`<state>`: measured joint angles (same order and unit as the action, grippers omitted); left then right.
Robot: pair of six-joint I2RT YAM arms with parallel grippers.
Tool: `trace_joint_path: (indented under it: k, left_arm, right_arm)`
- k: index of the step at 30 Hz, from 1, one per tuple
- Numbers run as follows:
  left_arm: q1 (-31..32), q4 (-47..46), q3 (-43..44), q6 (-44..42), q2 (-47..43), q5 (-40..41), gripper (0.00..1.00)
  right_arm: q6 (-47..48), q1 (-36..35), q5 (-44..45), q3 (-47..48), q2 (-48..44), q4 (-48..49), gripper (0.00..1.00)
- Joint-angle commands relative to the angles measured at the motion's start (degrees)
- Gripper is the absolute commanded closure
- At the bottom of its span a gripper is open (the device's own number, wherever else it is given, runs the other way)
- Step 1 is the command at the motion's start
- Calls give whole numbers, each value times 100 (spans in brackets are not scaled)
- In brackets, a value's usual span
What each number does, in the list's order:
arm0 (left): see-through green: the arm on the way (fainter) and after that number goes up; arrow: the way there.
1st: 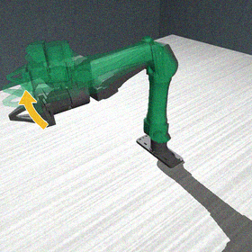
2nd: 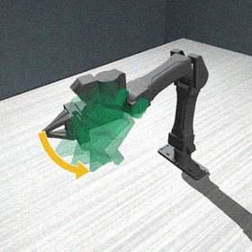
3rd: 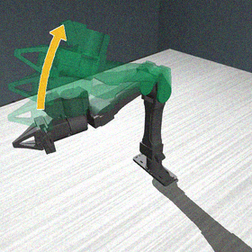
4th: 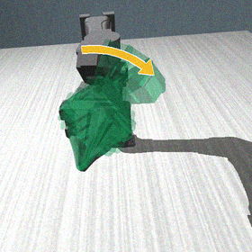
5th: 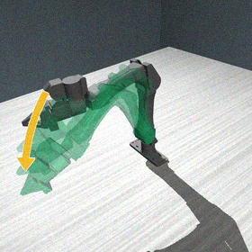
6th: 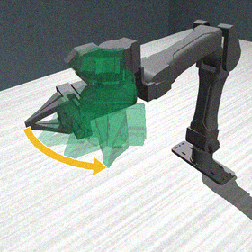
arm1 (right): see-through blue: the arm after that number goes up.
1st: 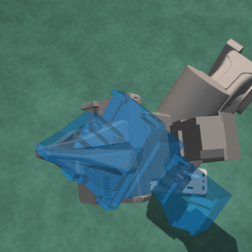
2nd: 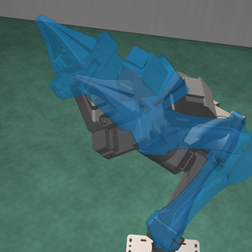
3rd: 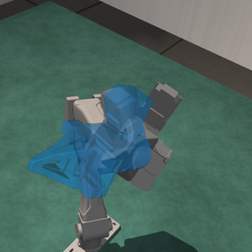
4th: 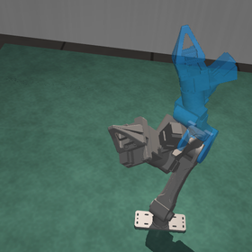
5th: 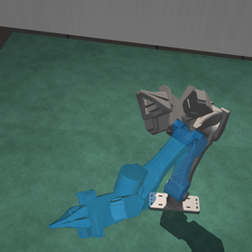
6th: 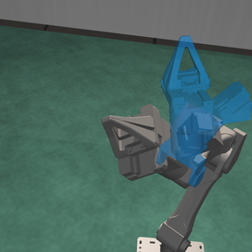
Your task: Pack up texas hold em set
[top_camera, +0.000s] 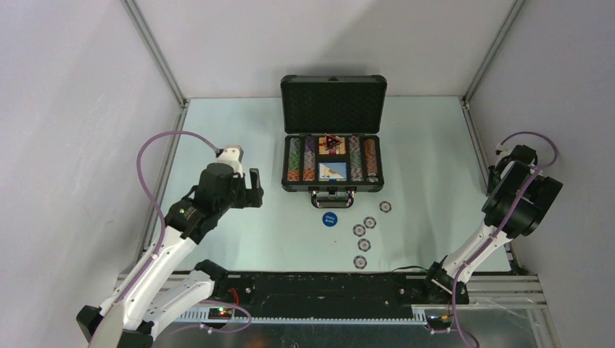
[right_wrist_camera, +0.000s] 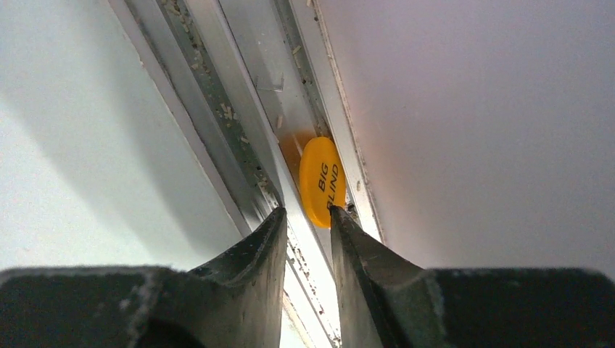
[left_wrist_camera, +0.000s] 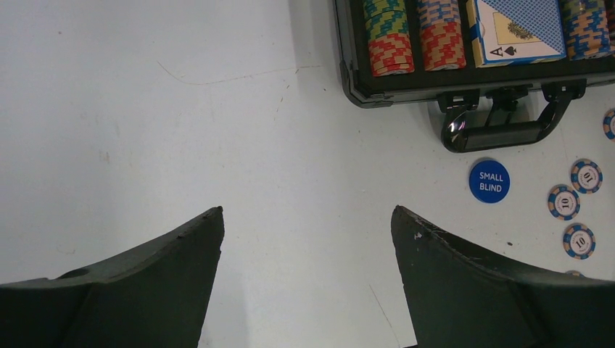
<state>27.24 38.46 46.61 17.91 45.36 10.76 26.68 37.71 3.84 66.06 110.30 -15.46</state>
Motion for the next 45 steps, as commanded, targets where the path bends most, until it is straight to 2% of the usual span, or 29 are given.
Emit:
trace_joint_path:
  k: [1,12,19,22,30,34,45]
  left_arm:
    - [27,-119,-10,-130,-8,99,10]
    - [27,-120,-3,-130,26,74,10]
    - [27,-126,-11,-132,27,92,10]
    - [25,-125,-14,-133,14,99,10]
    - [24,-124,-13,-138,11,167,10]
    - [28,-122,-14,-143,25,167,10]
    - [27,-127,-12,-139,35,192,10]
  right_arm:
    - [-177,166,542,49,242,-32,67]
    - [-375,578,927,33,-109,216,77]
    - [-240,596,1185,-13,-131,349,70]
    - [-164,598,1292,-14,-96,384,61]
    - [38,624,1529,46,85,570,60]
    - [80,635,1603,53,124,683,65]
    - [-14,703,1418,143,228,571,89]
